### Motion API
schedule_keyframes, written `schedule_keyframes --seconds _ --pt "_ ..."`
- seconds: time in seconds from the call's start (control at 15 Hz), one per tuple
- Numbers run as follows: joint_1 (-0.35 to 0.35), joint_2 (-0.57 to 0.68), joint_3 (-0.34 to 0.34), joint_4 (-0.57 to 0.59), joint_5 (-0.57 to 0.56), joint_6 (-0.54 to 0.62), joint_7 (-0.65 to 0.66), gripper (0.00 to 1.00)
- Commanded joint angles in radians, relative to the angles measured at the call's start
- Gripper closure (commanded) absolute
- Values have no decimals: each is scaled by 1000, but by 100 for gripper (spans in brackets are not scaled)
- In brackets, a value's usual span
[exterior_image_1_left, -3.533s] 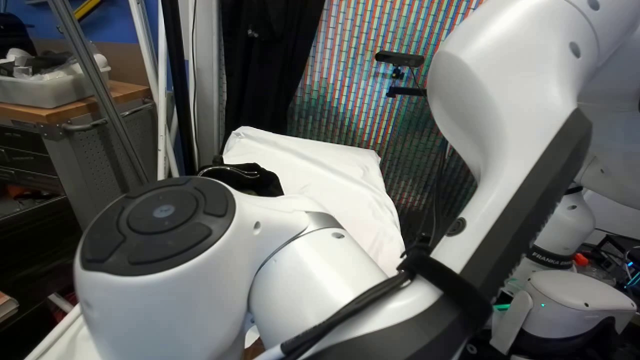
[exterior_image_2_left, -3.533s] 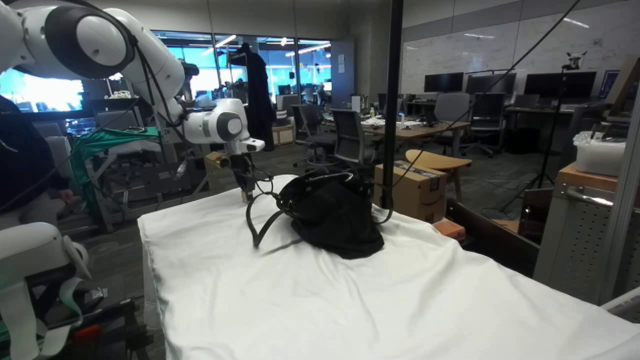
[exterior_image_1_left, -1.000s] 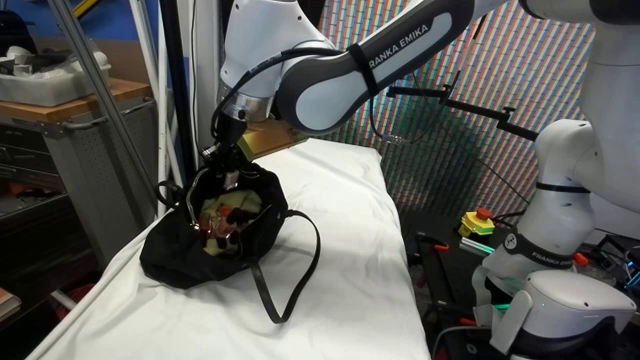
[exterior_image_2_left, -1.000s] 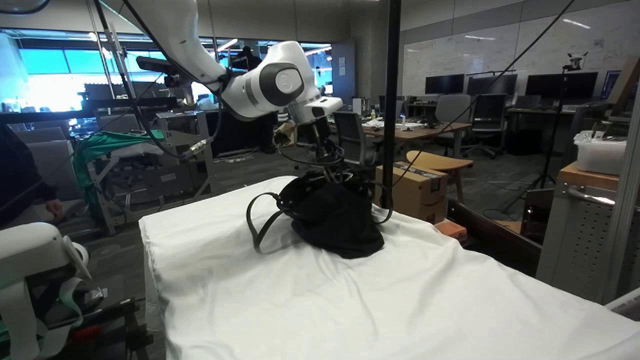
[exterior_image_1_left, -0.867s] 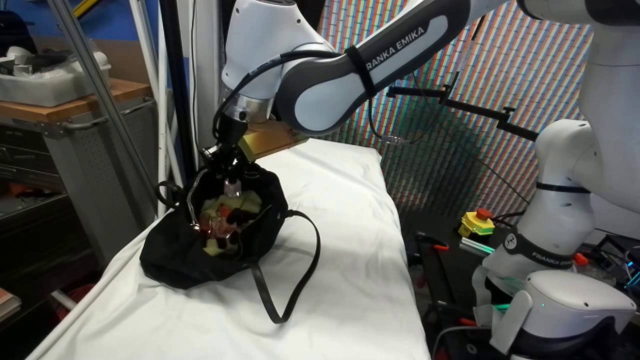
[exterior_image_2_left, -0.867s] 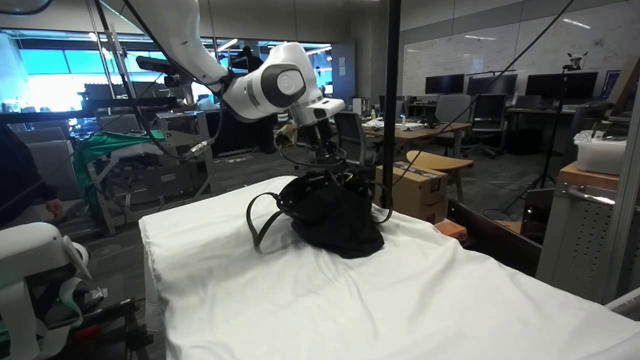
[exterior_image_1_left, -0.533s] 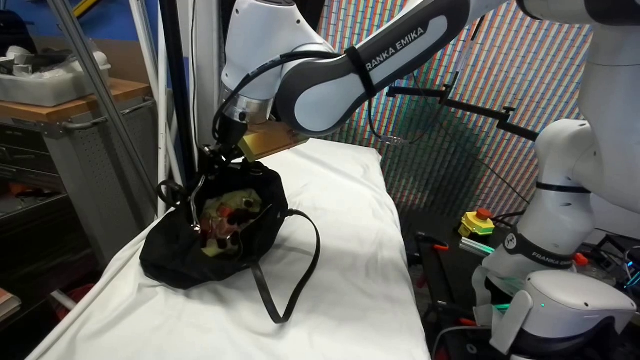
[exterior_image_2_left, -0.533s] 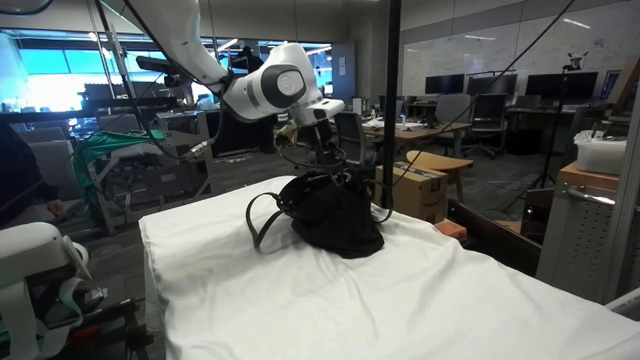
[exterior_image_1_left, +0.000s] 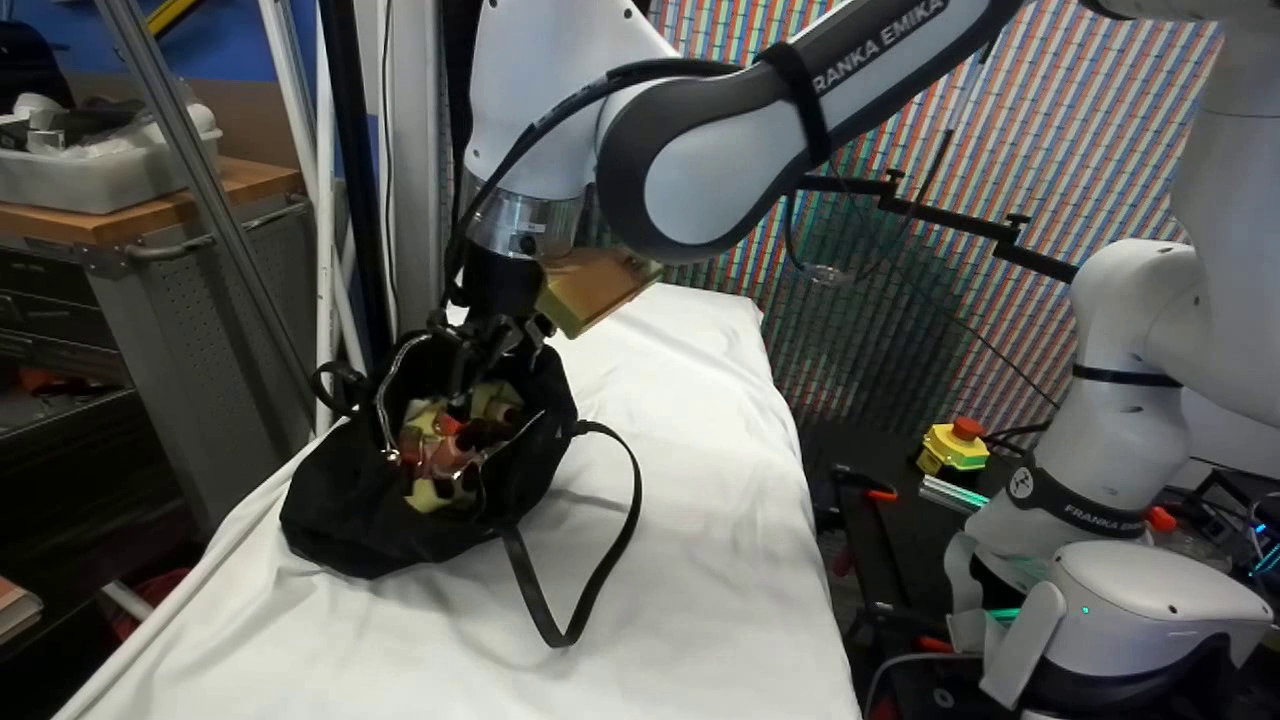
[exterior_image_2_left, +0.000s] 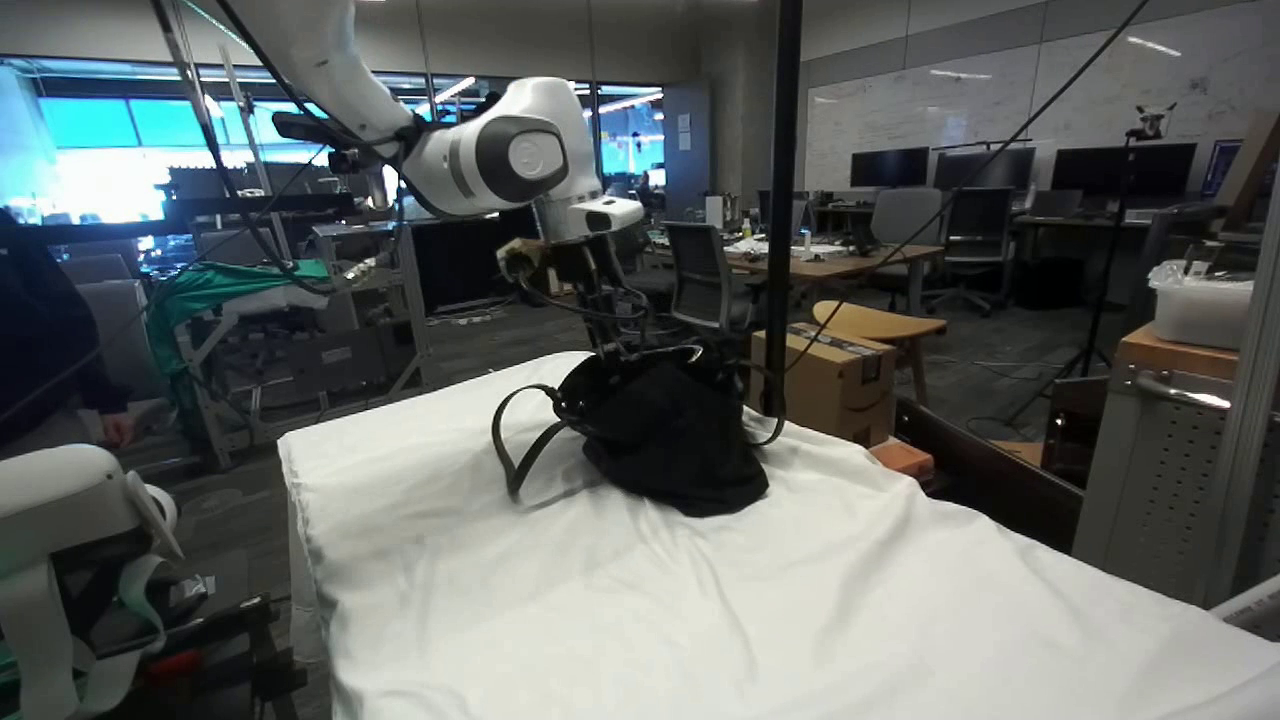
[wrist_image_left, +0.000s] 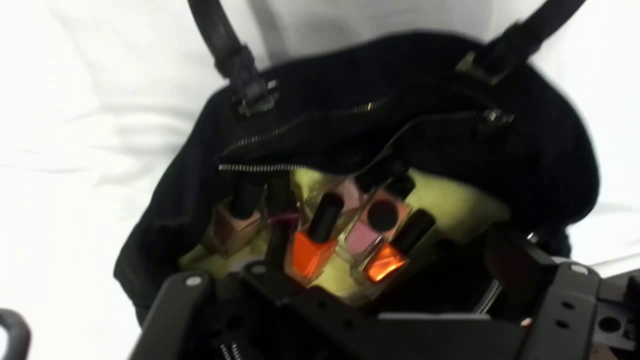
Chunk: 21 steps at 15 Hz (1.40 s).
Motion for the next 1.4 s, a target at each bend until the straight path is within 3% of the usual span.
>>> schedule_keyframes --seconds 0.0,0.27,0.93,1.2,1.27,1.33 --pt "-8 -185 67 -147 78 -112 -96 0" --pt "-10 -346 115 -265 123 -202 -101 0" --pt "-42 -692 144 -560 149 -218 -210 0" --pt "-54 -787 131 -652 139 -212 -325 0" --pt "-60 -710 153 -590 150 -225 -270 0" --pt "-64 -730 151 -610 150 -225 -291 0"
